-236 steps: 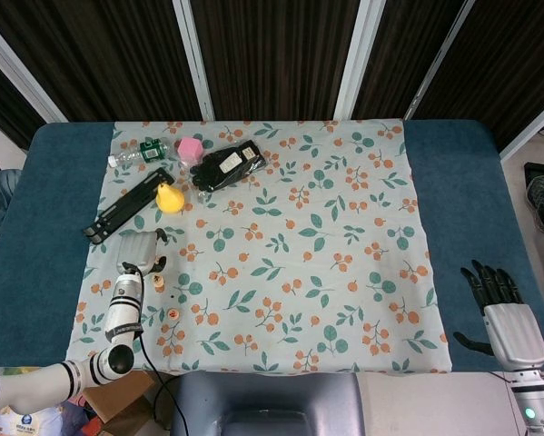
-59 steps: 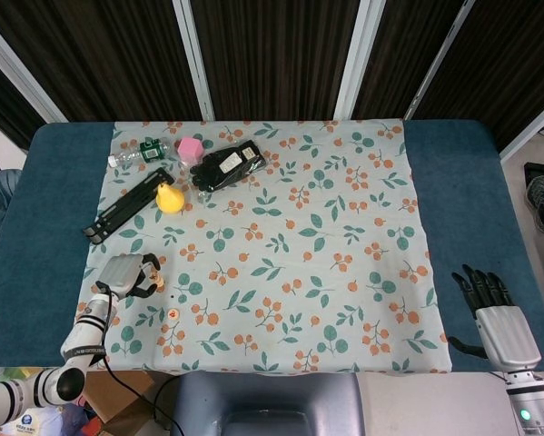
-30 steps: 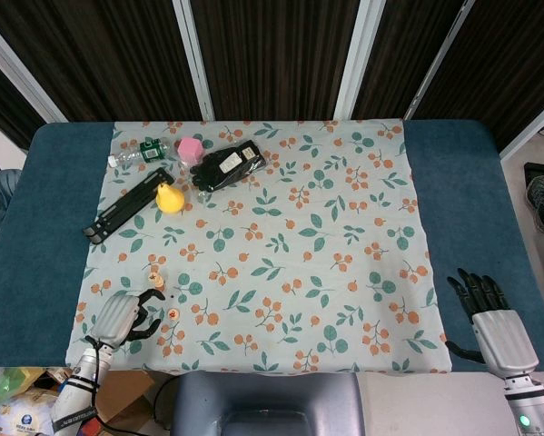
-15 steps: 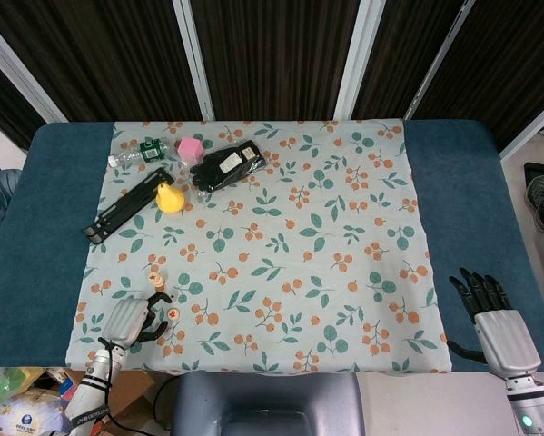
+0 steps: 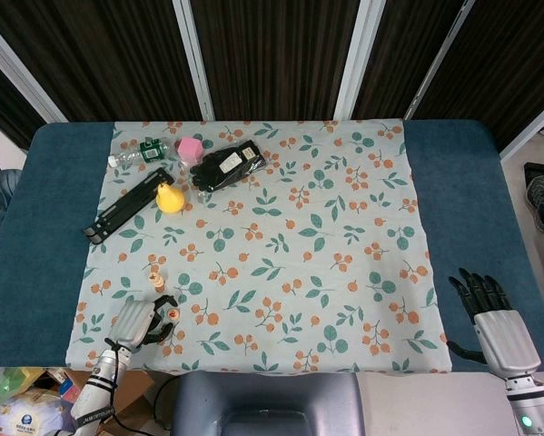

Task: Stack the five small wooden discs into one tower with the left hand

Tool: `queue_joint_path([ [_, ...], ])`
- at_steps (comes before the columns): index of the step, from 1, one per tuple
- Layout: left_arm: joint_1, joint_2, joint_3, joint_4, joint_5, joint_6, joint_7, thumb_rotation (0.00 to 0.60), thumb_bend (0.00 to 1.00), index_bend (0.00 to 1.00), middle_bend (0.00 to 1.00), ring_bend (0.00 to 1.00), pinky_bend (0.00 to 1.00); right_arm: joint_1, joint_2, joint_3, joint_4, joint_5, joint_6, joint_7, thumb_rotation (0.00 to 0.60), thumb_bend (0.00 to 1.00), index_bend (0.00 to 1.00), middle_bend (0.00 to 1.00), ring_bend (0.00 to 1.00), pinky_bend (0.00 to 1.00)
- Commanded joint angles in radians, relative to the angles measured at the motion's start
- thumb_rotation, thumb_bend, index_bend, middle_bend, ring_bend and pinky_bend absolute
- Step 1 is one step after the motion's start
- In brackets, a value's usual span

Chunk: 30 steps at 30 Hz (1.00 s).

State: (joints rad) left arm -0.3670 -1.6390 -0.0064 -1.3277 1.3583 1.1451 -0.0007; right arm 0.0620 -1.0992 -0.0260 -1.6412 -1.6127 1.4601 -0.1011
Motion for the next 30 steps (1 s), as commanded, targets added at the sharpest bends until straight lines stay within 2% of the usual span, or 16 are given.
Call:
queue_joint_path([
  [1, -0.001, -0.005, -0.003, 0.006, -0.002, -0.005, 0.003, 0.6, 0.4, 0.39, 1.0, 1.0, 1.0, -0.001, 0.001, 0.001, 0.0, 0.0, 0.002, 0.001, 0.6, 0.08, 0.0, 0.0, 0.0, 0.0],
  [30, 0.004, -0.013, -0.02, 0.02, 0.0, -0.02, 0.0, 0.6, 0.4, 0.47, 1.0, 1.0, 1.0, -0.004, 0.002, 0.0, 0.001, -0.003, 0.006, 0.005, 0.6, 0.08, 0.0, 0.0, 0.0, 0.0],
])
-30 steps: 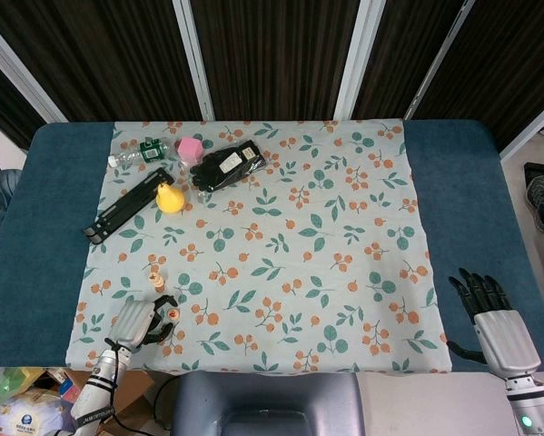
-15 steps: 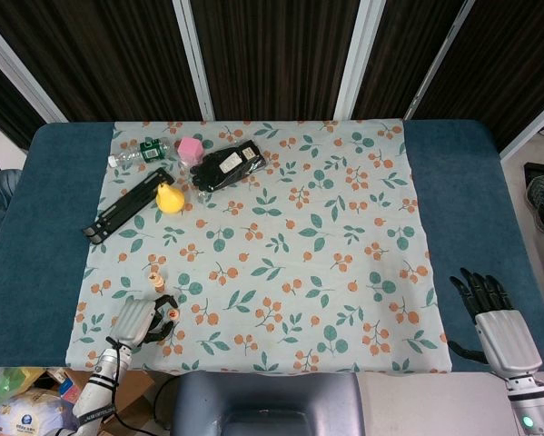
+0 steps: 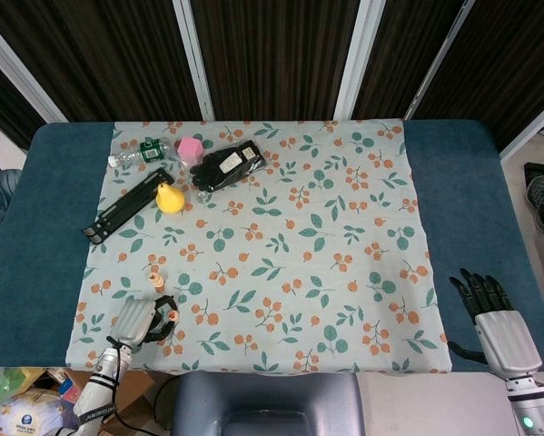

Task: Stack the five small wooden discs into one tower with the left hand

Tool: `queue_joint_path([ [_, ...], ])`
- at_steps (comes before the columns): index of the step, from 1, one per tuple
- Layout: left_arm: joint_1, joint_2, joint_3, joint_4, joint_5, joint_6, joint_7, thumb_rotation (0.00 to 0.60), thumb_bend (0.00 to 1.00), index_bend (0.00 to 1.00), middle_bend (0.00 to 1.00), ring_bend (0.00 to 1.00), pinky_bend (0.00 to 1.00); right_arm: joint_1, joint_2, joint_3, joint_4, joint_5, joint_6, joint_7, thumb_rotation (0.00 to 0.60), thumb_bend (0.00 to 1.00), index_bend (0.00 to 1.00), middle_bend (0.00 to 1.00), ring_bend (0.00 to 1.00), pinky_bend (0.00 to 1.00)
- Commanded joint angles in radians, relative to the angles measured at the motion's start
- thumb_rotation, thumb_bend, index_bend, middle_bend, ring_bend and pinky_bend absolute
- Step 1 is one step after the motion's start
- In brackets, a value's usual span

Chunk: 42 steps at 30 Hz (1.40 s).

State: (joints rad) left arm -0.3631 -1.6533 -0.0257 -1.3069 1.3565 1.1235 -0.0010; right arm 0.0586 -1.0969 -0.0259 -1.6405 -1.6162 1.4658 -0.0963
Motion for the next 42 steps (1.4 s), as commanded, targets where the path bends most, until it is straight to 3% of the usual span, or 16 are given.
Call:
queue_joint_path([
  [1, 0.0, 0.002, -0.001, -0.002, 0.002, 0.001, -0.001, 0.6, 0.4, 0.48, 1.0, 1.0, 1.0, 0.0, 0.0, 0.0, 0.0, 0.0, 0.0, 0.0, 0.6, 0.08, 0.0, 0.0, 0.0, 0.0],
  [10, 0.003, 0.038, -0.021, -0.053, 0.013, 0.027, -0.029, 0.6, 0.4, 0.49, 1.0, 1.0, 1.0, 0.001, -0.001, 0.0, 0.0, 0.002, -0.003, -0.005, 0.6, 0.08, 0.0, 0.0, 0.0, 0.0],
  [16, -0.014, 0.119, -0.101, -0.154, -0.02, 0.044, -0.069, 0.6, 0.4, 0.49, 1.0, 1.0, 1.0, -0.001, 0.0, 0.0, 0.0, 0.0, 0.0, -0.001, 0.6, 0.08, 0.0, 0.0, 0.0, 0.0],
  [21, -0.051, 0.175, -0.183, -0.213, -0.12, -0.01, -0.066, 0.6, 0.4, 0.49, 1.0, 1.0, 1.0, 0.001, -0.002, 0.001, 0.0, 0.002, -0.004, -0.004, 0.6, 0.08, 0.0, 0.0, 0.0, 0.0],
  [26, -0.099, 0.204, -0.234, -0.216, -0.263, -0.115, -0.04, 0.6, 0.4, 0.48, 1.0, 1.0, 1.0, 0.001, -0.004, 0.0, -0.002, 0.003, -0.007, -0.01, 0.6, 0.08, 0.0, 0.0, 0.0, 0.0],
  [42, -0.117, 0.158, -0.203, -0.116, -0.306, -0.146, -0.043, 0.6, 0.4, 0.48, 1.0, 1.0, 1.0, 0.0, -0.002, 0.002, -0.001, 0.007, -0.004, -0.006, 0.6, 0.08, 0.0, 0.0, 0.0, 0.0],
])
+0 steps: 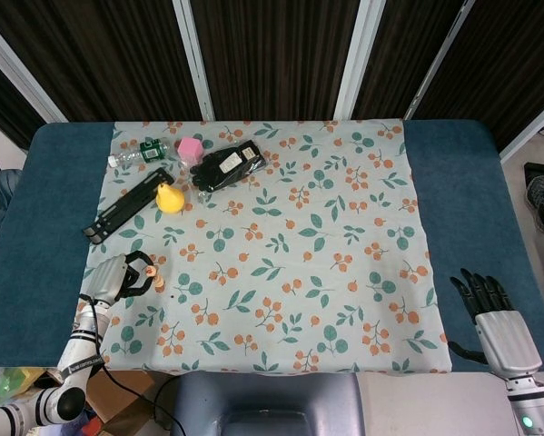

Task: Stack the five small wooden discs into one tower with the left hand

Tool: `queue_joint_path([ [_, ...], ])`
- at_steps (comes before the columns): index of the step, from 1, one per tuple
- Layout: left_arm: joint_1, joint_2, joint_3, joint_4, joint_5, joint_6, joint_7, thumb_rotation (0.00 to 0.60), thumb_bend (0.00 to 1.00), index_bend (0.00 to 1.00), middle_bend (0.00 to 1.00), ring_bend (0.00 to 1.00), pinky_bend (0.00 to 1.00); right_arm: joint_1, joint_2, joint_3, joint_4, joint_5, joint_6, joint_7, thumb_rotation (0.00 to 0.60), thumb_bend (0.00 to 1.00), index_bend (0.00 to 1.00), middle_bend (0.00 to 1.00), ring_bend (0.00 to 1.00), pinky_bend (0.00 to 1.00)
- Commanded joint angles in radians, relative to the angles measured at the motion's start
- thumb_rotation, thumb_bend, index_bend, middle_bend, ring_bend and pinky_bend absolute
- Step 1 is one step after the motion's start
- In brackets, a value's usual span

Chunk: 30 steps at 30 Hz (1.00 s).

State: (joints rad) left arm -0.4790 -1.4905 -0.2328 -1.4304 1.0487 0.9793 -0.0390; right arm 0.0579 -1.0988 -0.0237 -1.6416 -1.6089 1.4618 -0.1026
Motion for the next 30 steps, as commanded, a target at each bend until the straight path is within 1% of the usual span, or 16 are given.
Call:
queue_joint_path([
  [1, -0.001, -0.006, 0.005, 0.01, 0.002, -0.003, -0.007, 0.6, 0.4, 0.48, 1.0, 1.0, 1.0, 0.0, 0.0, 0.0, 0.0, 0.0, 0.0, 0.0, 0.6, 0.08, 0.0, 0.0, 0.0, 0.0],
  [9, -0.003, -0.009, 0.021, 0.027, 0.005, -0.013, -0.006, 0.6, 0.4, 0.48, 1.0, 1.0, 1.0, -0.001, 0.0, 0.0, 0.0, -0.001, 0.002, 0.001, 0.6, 0.08, 0.0, 0.0, 0.0, 0.0],
  [20, -0.008, -0.013, 0.025, 0.038, 0.003, -0.02, -0.006, 0.6, 0.4, 0.47, 1.0, 1.0, 1.0, 0.0, 0.001, 0.001, -0.001, 0.002, -0.002, 0.001, 0.6, 0.08, 0.0, 0.0, 0.0, 0.0],
  [30, -0.01, -0.012, 0.033, 0.044, 0.008, -0.026, -0.011, 0.6, 0.4, 0.38, 1.0, 1.0, 1.0, -0.002, 0.004, 0.001, -0.001, 0.001, 0.003, 0.005, 0.6, 0.08, 0.0, 0.0, 0.0, 0.0],
])
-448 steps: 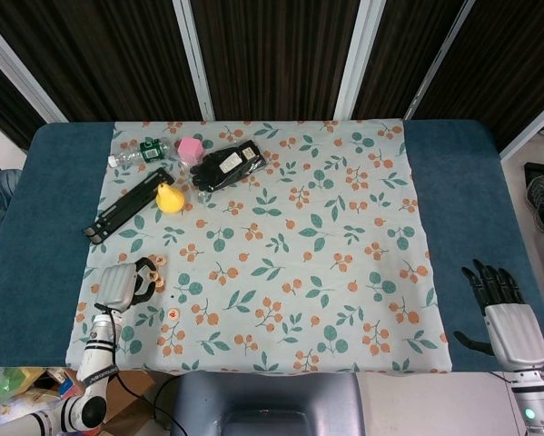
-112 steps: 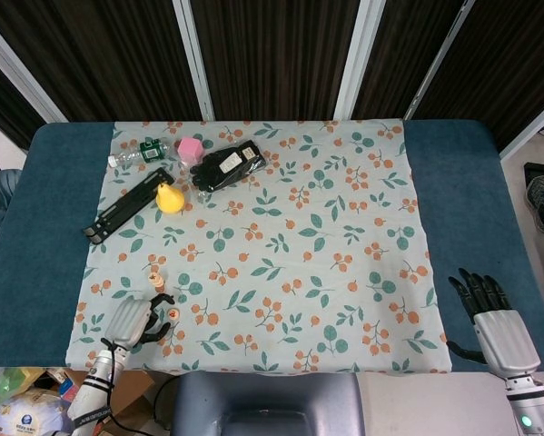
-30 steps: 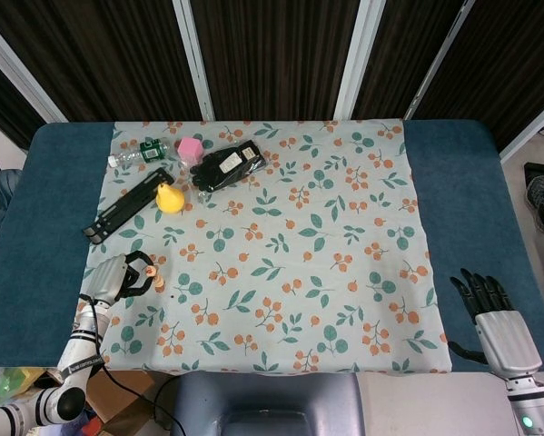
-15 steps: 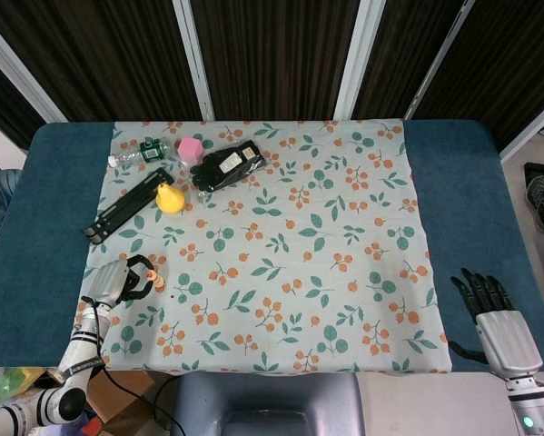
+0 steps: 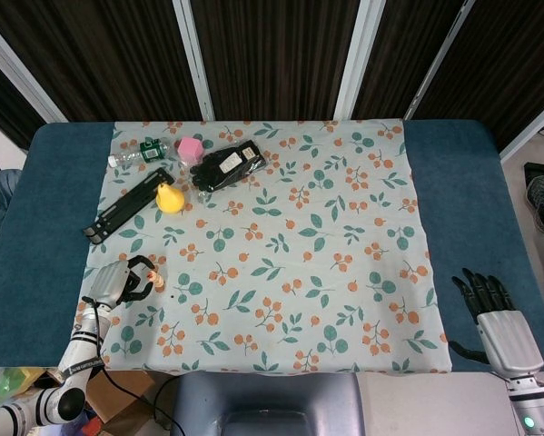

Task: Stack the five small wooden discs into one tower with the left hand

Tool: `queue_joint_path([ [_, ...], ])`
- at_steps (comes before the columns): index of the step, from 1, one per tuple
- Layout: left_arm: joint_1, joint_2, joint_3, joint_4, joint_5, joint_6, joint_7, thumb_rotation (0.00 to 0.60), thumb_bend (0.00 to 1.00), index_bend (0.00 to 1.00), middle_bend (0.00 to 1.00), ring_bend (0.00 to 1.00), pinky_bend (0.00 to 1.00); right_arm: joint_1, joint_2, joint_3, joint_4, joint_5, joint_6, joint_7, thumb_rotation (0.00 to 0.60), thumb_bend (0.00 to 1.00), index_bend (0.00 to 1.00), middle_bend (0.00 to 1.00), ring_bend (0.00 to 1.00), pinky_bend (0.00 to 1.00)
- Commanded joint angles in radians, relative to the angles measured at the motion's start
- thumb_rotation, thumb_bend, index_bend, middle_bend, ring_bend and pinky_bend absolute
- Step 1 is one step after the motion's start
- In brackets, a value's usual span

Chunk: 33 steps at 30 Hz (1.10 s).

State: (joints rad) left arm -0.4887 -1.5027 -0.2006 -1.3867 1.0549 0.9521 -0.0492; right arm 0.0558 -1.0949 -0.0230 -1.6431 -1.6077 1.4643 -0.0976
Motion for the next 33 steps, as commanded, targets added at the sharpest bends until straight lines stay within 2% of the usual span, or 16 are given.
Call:
queue_joint_path([
  [1, 0.001, 0.001, 0.0, 0.0, 0.003, 0.003, -0.002, 0.6, 0.4, 0.38, 1.0, 1.0, 1.0, -0.001, 0.0, 0.0, 0.0, -0.001, 0.001, -0.001, 0.6, 0.08, 0.0, 0.0, 0.0, 0.0],
  [10, 0.034, 0.05, 0.004, -0.071, 0.084, 0.07, -0.068, 0.6, 0.4, 0.37, 1.0, 1.0, 1.0, -0.002, 0.0, 0.0, 0.001, -0.002, 0.005, 0.001, 0.6, 0.08, 0.0, 0.0, 0.0, 0.0],
  [12, 0.1, 0.113, 0.021, -0.135, 0.247, 0.239, -0.145, 0.6, 0.4, 0.33, 0.98, 0.98, 1.0, -0.005, 0.002, 0.0, 0.002, -0.002, 0.01, 0.004, 0.6, 0.08, 0.0, 0.0, 0.0, 0.0],
  [13, 0.13, 0.136, 0.046, -0.144, 0.325, 0.306, -0.19, 0.6, 0.41, 0.3, 0.9, 0.9, 0.98, -0.006, 0.001, 0.0, 0.002, -0.001, 0.011, 0.004, 0.6, 0.08, 0.0, 0.0, 0.0, 0.0],
  [14, 0.164, 0.17, 0.089, -0.144, 0.424, 0.378, -0.244, 0.6, 0.41, 0.25, 0.73, 0.71, 0.83, -0.006, 0.0, 0.0, 0.003, -0.001, 0.011, 0.002, 0.6, 0.08, 0.0, 0.0, 0.0, 0.0],
  [15, 0.191, 0.198, 0.122, -0.14, 0.48, 0.424, -0.261, 0.6, 0.42, 0.2, 0.51, 0.46, 0.6, -0.006, 0.0, 0.0, 0.003, -0.001, 0.01, -0.001, 0.6, 0.08, 0.0, 0.0, 0.0, 0.0],
  [16, 0.222, 0.223, 0.152, -0.144, 0.521, 0.474, -0.256, 0.6, 0.42, 0.16, 0.37, 0.3, 0.43, -0.006, -0.001, -0.001, 0.002, -0.002, 0.009, -0.004, 0.6, 0.08, 0.0, 0.0, 0.0, 0.0],
  [17, 0.256, 0.244, 0.181, -0.152, 0.556, 0.526, -0.234, 0.6, 0.42, 0.12, 0.23, 0.14, 0.22, -0.006, -0.003, -0.001, 0.003, -0.002, 0.008, -0.009, 0.6, 0.08, 0.0, 0.0, 0.0, 0.0],
  [18, 0.301, 0.266, 0.221, -0.155, 0.607, 0.591, -0.196, 0.6, 0.42, 0.11, 0.16, 0.06, 0.12, -0.006, -0.005, -0.002, 0.002, -0.001, 0.005, -0.015, 0.6, 0.08, 0.0, 0.0, 0.0, 0.0],
  [19, 0.333, 0.275, 0.248, -0.148, 0.639, 0.636, -0.167, 0.6, 0.42, 0.1, 0.13, 0.03, 0.07, -0.006, -0.006, -0.002, 0.001, 0.0, 0.004, -0.02, 0.6, 0.08, 0.0, 0.0, 0.0, 0.0],
  [21, 0.393, 0.281, 0.291, -0.132, 0.666, 0.695, -0.114, 0.6, 0.42, 0.08, 0.07, 0.0, 0.0, -0.005, -0.009, -0.001, -0.001, 0.003, 0.001, -0.032, 0.6, 0.08, 0.0, 0.0, 0.0, 0.0],
  [23, 0.411, 0.301, 0.309, -0.138, 0.703, 0.722, -0.063, 0.6, 0.41, 0.06, 0.03, 0.0, 0.0, -0.004, -0.011, -0.001, -0.002, 0.003, -0.001, -0.042, 0.6, 0.08, 0.0, 0.0, 0.0, 0.0],
  [27, 0.424, 0.304, 0.298, -0.152, 0.682, 0.723, -0.03, 0.6, 0.41, 0.04, 0.01, 0.0, 0.0, -0.012, -0.008, 0.001, -0.006, -0.001, 0.019, -0.037, 0.6, 0.08, 0.0, 0.0, 0.0, 0.0],
  [33, 0.406, 0.332, 0.298, -0.165, 0.676, 0.678, -0.067, 0.6, 0.41, 0.03, 0.01, 0.0, 0.0, -0.022, 0.001, 0.003, 0.002, -0.002, 0.038, -0.009, 0.6, 0.08, 0.0, 0.0, 0.0, 0.0],
])
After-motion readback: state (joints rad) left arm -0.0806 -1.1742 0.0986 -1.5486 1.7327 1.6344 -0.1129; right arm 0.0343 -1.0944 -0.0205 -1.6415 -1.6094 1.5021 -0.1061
